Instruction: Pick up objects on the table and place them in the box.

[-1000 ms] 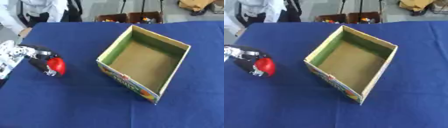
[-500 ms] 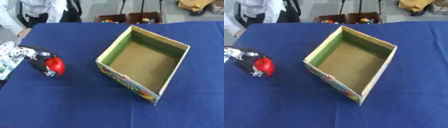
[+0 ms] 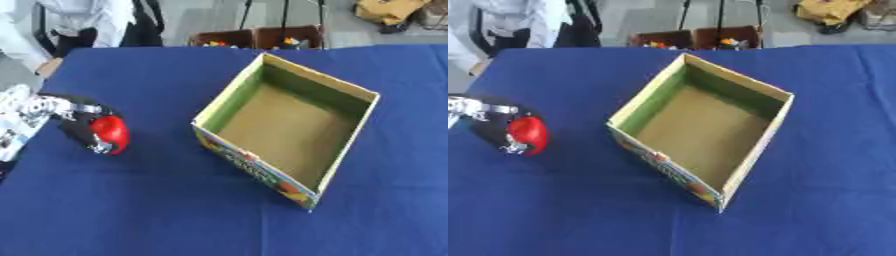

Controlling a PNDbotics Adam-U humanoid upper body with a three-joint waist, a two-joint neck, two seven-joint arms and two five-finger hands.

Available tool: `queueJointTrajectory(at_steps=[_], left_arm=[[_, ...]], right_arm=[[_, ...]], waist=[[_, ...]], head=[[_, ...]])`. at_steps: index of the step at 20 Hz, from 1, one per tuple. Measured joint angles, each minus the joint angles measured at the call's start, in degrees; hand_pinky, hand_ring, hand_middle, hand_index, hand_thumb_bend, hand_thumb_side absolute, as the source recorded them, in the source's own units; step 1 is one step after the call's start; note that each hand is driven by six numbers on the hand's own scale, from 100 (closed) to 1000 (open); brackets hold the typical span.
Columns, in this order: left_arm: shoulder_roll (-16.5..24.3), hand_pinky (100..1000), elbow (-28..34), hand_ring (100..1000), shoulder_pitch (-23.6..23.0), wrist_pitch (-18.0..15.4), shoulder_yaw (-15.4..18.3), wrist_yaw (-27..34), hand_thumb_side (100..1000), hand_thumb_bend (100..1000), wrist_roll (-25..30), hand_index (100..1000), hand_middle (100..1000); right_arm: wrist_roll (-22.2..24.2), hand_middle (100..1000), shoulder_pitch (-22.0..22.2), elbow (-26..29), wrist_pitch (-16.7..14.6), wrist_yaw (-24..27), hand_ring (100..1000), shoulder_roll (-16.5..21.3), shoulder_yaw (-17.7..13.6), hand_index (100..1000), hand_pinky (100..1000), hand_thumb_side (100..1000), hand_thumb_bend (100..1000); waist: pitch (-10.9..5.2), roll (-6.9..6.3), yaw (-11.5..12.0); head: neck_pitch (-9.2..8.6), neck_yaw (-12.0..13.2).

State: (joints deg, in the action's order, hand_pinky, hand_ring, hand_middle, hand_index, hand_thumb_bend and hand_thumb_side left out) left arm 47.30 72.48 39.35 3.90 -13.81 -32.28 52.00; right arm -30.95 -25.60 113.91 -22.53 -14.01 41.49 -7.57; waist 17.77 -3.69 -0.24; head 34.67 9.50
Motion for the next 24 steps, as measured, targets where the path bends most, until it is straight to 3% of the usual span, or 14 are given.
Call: queueJointTrajectory(at_steps=[3,14,24], left_arm=[[-0.3,301,0.4,584,0.0,0.4,0.3,0.1,412,100,0.0,768,681],[-0.4,262,3.7,552,0.9,1.7,3.0,-1.4,404,100,-0.2,705,605],[-0.3,215,11.6,508,3.6,2.2,6.0,0.8,406,100,-2.2,713,573]], right_arm=[[-0.1,736,0.0,0.0,0.1,0.0,748,0.0,-0.2,804,749,1000,100],[-0.1,735,0.3,0.0,0.1,0.0,748,-0.1,-0.2,805,750,1000,100],[-0.2,736,0.8,0.0,0.2,0.0,748,-0.1,-0.2,807,750,1000,100]], waist=[[0.0,0.0,0.0],[-0.01,0.0,0.3],[-0.05,-0.02,0.7]], head=[[0.0,0.0],[0.04,0.0],[0.56,-0.1]])
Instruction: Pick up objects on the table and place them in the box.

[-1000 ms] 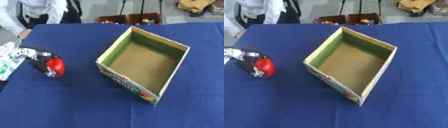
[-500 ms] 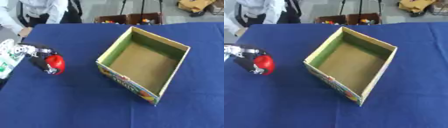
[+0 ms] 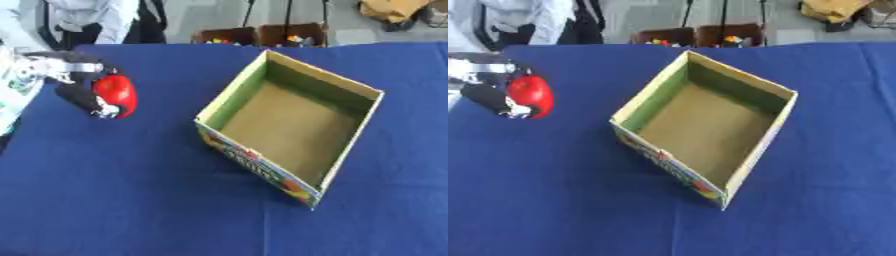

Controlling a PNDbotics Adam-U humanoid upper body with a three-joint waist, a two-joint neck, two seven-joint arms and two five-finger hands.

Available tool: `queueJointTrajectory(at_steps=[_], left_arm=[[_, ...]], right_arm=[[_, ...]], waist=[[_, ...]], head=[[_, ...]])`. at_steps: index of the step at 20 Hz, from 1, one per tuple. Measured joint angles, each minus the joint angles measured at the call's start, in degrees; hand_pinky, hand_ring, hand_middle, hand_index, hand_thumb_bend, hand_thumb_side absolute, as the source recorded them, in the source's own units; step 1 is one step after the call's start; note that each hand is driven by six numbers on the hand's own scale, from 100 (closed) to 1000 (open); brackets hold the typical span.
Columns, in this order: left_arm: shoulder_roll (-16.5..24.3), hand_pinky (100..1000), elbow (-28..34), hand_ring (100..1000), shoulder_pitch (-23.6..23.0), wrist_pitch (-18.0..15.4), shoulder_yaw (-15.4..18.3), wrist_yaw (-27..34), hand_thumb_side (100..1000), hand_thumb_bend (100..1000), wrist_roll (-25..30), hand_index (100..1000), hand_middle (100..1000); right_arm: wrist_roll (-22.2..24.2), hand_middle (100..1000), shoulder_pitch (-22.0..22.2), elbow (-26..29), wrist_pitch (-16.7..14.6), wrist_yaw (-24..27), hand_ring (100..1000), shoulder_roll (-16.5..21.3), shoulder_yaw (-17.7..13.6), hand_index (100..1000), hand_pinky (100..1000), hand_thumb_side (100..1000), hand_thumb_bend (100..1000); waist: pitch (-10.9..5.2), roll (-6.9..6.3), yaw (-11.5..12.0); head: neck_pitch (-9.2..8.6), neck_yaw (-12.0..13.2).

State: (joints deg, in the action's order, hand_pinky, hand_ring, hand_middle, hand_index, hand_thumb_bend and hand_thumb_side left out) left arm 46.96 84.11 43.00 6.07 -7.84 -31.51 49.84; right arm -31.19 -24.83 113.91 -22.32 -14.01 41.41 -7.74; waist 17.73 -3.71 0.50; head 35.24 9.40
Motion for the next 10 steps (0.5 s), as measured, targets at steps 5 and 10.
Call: queueJointTrajectory(at_steps=[5,10], left_arm=[[-0.1,197,5.8,491,2.7,-0.6,0.3,1.4,407,100,-0.6,728,558],[-1.8,187,10.0,483,7.3,-1.2,0.2,2.2,408,100,-0.7,731,549]], right_arm=[[0.0,736,0.1,0.0,0.0,0.0,748,0.0,0.0,807,751,1000,100],[0.0,736,0.1,0.0,0.0,0.0,748,0.0,0.0,807,751,1000,100]], waist=[[-0.02,0.0,0.0],[-0.46,0.0,-0.3]], head=[[0.04,-0.1],[0.47,-0.1]])
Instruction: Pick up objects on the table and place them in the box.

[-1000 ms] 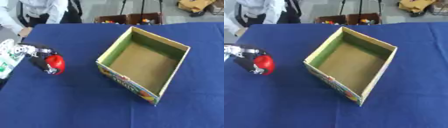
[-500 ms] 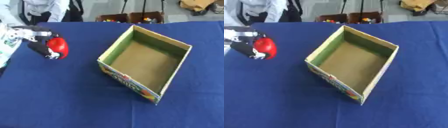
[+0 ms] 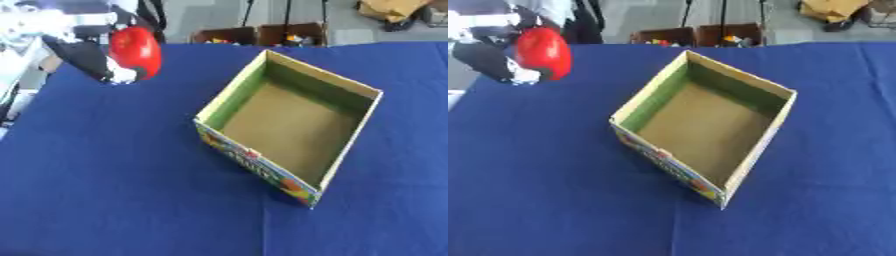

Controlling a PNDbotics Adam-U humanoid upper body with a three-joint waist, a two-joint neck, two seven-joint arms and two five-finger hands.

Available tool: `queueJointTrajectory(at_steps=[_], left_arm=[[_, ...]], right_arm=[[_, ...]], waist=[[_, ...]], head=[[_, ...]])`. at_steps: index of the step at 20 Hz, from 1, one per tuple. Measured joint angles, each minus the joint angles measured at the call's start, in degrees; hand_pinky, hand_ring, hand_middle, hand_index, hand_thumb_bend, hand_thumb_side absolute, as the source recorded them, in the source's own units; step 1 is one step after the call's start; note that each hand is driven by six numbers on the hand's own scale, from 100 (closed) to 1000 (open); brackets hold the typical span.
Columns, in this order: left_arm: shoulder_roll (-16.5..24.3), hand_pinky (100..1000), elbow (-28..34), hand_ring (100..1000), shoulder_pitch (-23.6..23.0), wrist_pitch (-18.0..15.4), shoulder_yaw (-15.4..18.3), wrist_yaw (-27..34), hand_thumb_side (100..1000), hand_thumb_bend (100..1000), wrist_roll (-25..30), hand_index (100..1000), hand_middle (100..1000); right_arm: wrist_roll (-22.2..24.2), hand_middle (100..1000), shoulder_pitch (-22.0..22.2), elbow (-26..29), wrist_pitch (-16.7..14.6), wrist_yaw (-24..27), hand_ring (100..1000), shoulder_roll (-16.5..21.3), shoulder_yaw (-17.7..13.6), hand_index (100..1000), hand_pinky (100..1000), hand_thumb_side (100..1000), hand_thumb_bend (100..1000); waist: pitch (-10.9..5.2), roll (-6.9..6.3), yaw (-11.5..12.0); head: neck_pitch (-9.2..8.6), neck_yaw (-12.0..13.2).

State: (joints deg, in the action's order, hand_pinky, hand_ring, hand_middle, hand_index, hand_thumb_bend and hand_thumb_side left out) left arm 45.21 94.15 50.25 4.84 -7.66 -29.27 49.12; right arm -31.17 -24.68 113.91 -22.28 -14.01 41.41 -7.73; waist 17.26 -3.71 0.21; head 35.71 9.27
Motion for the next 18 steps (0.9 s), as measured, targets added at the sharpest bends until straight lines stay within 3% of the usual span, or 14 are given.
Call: queueJointTrajectory(at_steps=[8,18], left_arm=[[-6.6,173,-0.4,466,7.8,-1.0,-3.0,0.0,393,100,-0.2,729,528],[-16.2,171,-7.6,465,12.3,-2.8,-7.9,-2.9,380,100,-3.6,725,520]], right_arm=[[0.4,736,-0.4,0.0,0.0,0.5,747,0.0,0.2,807,750,1000,100],[1.3,736,-1.5,0.0,-0.5,2.0,748,0.0,0.7,807,751,1000,100]], waist=[[-0.67,-0.13,-1.4],[-0.99,-1.11,-3.8]], head=[[0.06,0.6],[0.02,1.9]])
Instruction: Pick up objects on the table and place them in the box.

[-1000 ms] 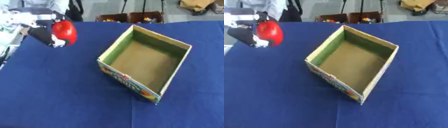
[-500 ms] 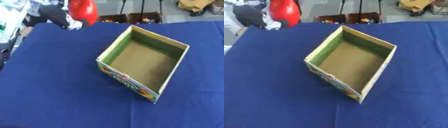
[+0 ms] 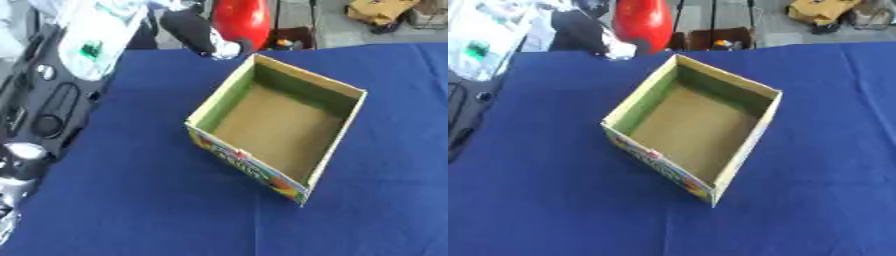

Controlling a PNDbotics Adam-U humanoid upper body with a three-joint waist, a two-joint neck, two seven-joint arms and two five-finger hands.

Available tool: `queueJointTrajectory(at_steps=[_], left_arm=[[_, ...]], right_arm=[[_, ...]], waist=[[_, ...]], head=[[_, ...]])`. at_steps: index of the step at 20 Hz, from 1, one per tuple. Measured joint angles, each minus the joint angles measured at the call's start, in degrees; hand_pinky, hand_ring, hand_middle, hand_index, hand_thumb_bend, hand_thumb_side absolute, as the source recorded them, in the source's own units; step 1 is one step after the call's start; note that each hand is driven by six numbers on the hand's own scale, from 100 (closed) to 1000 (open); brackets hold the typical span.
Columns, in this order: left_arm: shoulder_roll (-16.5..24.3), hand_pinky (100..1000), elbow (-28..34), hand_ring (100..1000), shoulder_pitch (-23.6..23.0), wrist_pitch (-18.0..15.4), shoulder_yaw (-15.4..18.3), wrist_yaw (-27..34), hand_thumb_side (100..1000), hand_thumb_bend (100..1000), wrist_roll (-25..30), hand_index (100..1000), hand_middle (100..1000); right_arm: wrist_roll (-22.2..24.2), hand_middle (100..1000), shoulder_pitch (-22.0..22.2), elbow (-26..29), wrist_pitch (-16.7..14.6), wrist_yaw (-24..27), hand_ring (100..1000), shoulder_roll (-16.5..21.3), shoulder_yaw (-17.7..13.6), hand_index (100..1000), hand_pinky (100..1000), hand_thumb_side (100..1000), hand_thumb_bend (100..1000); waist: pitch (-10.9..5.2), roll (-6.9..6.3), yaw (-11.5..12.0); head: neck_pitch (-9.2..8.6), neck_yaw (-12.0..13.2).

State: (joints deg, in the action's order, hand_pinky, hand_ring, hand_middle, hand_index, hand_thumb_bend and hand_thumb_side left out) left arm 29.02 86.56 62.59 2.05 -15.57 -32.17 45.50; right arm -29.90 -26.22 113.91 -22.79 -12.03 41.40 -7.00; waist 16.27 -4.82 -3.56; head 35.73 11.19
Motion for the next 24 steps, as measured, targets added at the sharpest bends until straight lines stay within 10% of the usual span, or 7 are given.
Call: queueJointTrajectory(at_steps=[24], left_arm=[[-13.6,223,-24.7,504,-1.6,-7.0,-4.8,-17.9,380,100,-9.2,719,566]], right_arm=[[1.3,737,-2.6,0.0,-0.7,1.1,748,-1.2,0.6,807,753,1000,100]], waist=[[0.4,-0.87,-3.5]], head=[[-0.51,1.3]])
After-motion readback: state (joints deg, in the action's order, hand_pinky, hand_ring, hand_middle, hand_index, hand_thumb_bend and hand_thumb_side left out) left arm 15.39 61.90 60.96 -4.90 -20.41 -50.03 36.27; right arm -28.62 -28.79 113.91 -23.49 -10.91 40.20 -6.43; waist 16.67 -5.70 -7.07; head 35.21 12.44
